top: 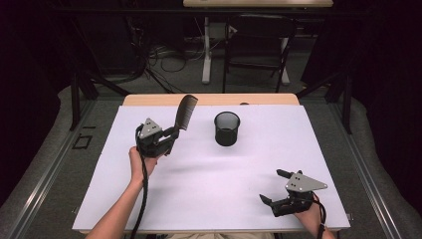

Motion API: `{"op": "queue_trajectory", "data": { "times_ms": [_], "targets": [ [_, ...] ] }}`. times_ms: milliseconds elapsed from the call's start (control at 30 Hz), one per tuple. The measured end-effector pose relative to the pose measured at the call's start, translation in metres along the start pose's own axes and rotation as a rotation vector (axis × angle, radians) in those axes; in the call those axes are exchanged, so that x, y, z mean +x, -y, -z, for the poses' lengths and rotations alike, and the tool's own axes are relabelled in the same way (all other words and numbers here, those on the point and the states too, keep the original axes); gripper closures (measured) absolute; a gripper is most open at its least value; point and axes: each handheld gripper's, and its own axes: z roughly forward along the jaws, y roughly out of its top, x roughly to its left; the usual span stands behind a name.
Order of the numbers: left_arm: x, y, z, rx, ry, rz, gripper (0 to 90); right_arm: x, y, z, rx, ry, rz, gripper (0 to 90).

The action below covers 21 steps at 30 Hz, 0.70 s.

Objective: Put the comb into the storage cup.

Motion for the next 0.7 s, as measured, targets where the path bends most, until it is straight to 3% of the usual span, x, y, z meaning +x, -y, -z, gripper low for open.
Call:
{"op": "queue_trajectory", "data": {
  "times_ms": [700],
  "targets": [
    [-0.005,-0.018,-0.006,-0.038,0.007,-0.004,72.6,0.000,0.000,0.000,-0.001,0.001,-0.002,0.0]
  ]
}}
